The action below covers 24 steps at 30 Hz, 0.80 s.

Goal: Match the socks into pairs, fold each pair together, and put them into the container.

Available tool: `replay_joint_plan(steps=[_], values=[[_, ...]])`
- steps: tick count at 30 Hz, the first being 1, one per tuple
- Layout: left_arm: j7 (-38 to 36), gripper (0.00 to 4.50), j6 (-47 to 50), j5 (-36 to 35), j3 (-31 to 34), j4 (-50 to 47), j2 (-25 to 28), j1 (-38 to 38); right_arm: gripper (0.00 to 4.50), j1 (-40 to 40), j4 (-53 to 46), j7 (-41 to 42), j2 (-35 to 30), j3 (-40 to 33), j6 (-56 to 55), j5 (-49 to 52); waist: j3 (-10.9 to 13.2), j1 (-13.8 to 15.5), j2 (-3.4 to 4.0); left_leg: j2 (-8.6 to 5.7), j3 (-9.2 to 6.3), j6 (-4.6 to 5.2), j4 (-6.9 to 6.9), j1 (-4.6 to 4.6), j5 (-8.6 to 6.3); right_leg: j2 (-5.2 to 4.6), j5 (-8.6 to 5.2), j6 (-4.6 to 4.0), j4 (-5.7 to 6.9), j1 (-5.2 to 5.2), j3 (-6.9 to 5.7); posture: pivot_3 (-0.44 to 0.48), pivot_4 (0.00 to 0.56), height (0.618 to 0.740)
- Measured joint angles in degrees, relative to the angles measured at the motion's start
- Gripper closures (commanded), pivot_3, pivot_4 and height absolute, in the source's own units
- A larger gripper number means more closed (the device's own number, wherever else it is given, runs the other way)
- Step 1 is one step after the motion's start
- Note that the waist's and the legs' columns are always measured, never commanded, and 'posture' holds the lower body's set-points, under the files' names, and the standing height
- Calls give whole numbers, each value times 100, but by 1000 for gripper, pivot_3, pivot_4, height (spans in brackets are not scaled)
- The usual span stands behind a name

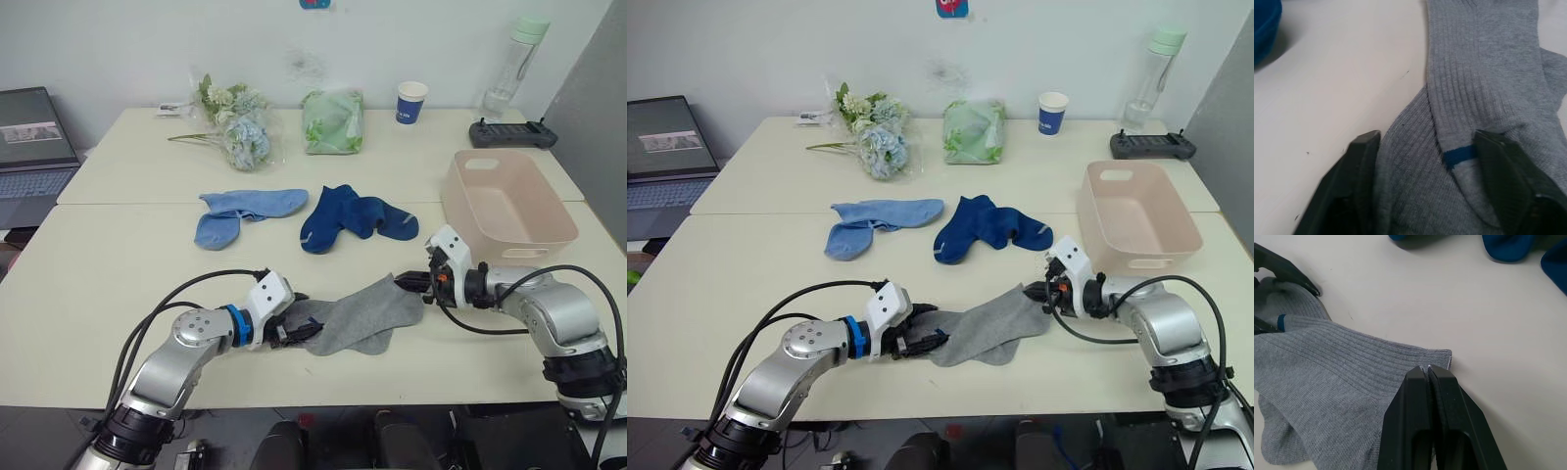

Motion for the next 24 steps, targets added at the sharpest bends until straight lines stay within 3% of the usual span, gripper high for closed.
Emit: replay_joint_plan(steps=[6,7,16,19,22,24], values=[[-124,4332,-84,50,-34,34,14,-72,4500,47,-11,-42,-2,-4,4,8,0,2,0,0,1,0,0,0,0,0,0,0,0,0,0,0,150,740],[-131,4467,-85,56,-34,34,14,-76,4500,47,-11,-49,-2,-4,4,9,0,1,0,0,1,0,0,0,0,0,0,0,0,0,0,0,150,740],[-119,4467,-87,61,-19,26,38,-80,4500,47,-11,-147,10,-6,2,65,0,1,0,0,0,1,0,0,0,0,0,0,0,0,-1,0,150,740],[-117,3855,-76,28,54,24,38,-78,4500,47,-11,-155,18,-6,1,117,0,1,0,0,-1,1,0,0,0,0,0,0,0,0,-1,0,150,740],[-38,2941,-97,33,136,18,48,-78,4500,47,-11,-175,26,-6,1,156,0,0,0,0,0,1,0,0,0,0,0,0,0,0,-1,0,150,740],[19,2941,-114,31,277,18,63,-93,4500,47,-11,-199,28,-5,0,176,0,0,0,0,-1,0,0,0,0,0,0,0,0,0,-1,0,150,740]])
